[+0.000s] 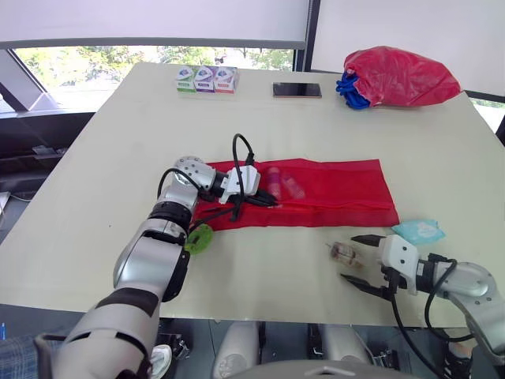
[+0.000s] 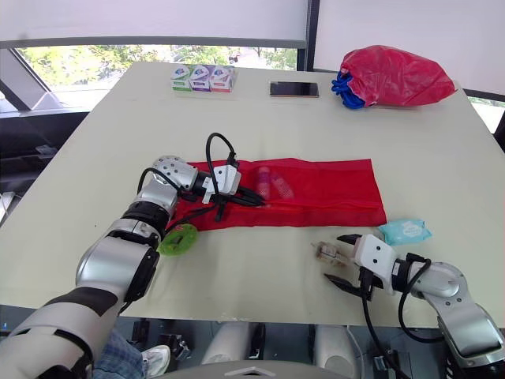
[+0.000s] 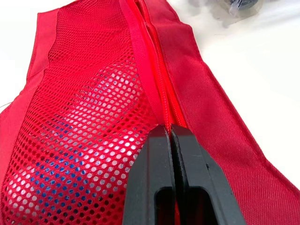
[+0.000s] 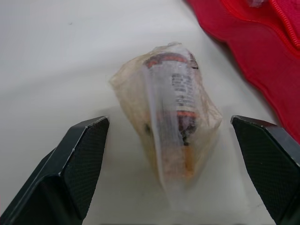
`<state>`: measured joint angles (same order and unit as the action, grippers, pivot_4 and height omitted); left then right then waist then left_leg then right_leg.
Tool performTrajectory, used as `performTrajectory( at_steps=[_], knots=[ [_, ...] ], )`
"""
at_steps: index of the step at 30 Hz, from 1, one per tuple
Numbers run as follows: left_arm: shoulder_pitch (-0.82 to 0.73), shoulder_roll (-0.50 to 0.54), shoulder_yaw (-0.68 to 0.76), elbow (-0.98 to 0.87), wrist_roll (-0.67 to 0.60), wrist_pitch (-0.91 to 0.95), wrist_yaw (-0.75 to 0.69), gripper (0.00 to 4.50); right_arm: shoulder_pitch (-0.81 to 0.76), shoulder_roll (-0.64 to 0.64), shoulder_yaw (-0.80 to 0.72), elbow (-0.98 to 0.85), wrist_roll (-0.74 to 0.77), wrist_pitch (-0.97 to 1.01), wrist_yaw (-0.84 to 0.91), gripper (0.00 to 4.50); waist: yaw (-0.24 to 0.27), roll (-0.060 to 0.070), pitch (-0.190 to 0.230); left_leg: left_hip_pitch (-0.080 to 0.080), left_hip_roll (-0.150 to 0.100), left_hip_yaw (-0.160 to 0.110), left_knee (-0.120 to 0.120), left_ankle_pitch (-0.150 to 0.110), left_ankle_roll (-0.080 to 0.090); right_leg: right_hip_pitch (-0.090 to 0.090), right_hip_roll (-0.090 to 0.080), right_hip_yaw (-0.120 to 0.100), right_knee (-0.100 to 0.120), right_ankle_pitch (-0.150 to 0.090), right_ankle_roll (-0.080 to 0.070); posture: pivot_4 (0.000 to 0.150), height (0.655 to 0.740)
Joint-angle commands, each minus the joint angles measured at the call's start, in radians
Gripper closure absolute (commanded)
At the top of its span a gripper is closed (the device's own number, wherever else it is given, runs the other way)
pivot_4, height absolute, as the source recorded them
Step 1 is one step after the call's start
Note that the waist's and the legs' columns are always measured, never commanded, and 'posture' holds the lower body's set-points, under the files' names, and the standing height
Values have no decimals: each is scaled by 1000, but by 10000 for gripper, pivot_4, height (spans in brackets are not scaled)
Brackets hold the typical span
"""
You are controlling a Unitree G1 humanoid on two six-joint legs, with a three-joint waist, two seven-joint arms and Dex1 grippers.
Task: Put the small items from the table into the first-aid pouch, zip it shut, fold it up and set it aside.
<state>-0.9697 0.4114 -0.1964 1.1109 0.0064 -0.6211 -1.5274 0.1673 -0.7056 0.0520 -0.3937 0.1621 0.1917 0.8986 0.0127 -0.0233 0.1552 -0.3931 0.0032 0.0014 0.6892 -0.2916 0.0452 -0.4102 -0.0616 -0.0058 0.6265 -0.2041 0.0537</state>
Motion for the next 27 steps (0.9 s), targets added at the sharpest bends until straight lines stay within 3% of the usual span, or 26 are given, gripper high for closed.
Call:
performTrajectory(
  at_steps=[1, 4, 11, 18, 27],
  knots=[
    [-14, -6, 18, -16, -18, -4, -15, 45000, -5, -13, -31, -24, 12, 2, -11, 726, 0, 0, 0, 0, 0, 0, 0, 0, 0, 0, 0, 0, 0, 0, 0, 1500, 7400],
    [-14, -10, 17, -14, -17, -3, -13, 45000, -1, -19, -34, -25, 21, 12, -9, 7061, 1, 0, 0, 0, 0, 0, 0, 0, 0, 0, 0, 0, 0, 0, 0, 1500, 7400],
    [-15, -16, 19, -13, -18, 1, -12, 45000, 4, -30, -47, -47, 52, 44, -9, 40718, 1, 0, 0, 0, 0, 0, 0, 0, 0, 0, 0, 0, 0, 0, 0, 1500, 7400],
    [-19, -35, 25, -27, -35, 7, -15, 45000, -102, 49, -34, -234, 210, 393, -136, 41255, 0, 1, 0, 0, 0, -1, 0, 0, 0, 0, 0, 0, 1, 0, 0, 1500, 7400],
    [-10, -83, 33, -86, -64, 45, -12, 45000, -289, 85, 58, -278, 203, 844, -351, 41255, 2, 0, 0, -4, -1, -3, 1, 0, 0, -1, -1, -2, 0, 0, 0, 1500, 7400]
  ],
)
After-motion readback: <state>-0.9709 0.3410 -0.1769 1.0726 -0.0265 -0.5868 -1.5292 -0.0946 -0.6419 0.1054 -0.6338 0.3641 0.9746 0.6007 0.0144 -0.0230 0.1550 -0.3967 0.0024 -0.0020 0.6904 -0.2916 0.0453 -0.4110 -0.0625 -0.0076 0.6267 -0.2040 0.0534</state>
